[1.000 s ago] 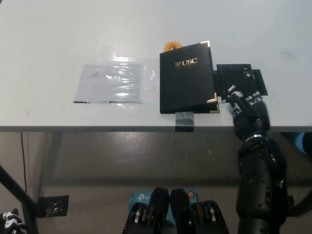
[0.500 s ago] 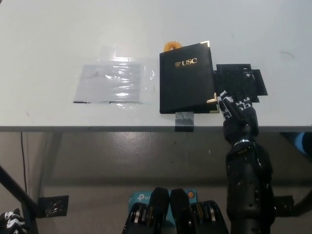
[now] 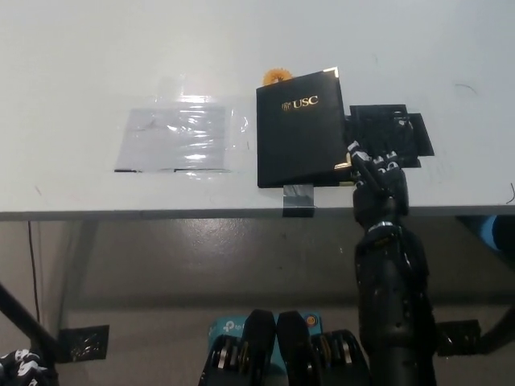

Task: The robot uses its right hand to push the cover of the diary kept in the middle of the desk towards the left to open it

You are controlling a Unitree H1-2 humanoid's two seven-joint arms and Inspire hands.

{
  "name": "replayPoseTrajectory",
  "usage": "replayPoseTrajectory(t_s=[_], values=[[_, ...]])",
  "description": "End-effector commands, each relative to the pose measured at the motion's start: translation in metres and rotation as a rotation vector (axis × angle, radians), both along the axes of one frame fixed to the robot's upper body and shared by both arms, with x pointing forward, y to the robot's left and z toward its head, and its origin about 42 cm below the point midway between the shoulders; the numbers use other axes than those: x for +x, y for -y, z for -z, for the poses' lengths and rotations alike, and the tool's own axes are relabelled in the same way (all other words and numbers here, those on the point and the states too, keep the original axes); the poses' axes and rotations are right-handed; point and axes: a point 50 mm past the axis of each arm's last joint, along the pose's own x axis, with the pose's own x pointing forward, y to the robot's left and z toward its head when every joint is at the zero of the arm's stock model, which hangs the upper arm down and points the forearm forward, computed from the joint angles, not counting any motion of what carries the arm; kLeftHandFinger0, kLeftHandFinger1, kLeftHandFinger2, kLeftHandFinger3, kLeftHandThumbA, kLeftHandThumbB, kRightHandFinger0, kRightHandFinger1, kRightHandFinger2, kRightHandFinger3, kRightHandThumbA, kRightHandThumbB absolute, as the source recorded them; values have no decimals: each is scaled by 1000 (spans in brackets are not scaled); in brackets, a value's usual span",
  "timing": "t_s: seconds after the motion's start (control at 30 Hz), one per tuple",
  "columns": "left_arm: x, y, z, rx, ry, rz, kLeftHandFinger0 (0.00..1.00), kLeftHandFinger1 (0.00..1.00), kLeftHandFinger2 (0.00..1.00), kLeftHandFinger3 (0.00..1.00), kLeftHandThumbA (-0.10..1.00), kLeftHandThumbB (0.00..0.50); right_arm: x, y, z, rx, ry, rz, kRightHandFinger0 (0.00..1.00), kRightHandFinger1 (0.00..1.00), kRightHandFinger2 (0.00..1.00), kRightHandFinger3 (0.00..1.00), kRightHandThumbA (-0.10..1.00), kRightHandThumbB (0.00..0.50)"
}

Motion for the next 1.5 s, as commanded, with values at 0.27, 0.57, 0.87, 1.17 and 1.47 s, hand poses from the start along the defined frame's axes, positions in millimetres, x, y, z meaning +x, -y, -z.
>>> replayPoseTrajectory(t_s=[0.27,0.57,0.87,1.17,1.47], values=[[9,0,-11,30,50,40,366,428,214,304,477,500,26,-69,-57,-71,119,-145,884,853,811,887,950,154],[16,0,-14,32,65,61,389,445,210,296,489,500,3,-98,-32,-25,51,-197,874,855,825,907,978,123],[16,1,-16,34,54,62,447,481,222,298,489,500,-17,-129,-16,-272,116,-350,903,848,828,920,1000,201],[20,1,-23,57,55,77,443,502,246,309,499,500,-26,-136,2,-889,317,-622,1000,984,857,965,1000,266],[22,-2,-27,101,48,99,451,512,253,332,527,500,-4,-114,-11,-1328,501,-650,1000,941,863,934,1000,283]])
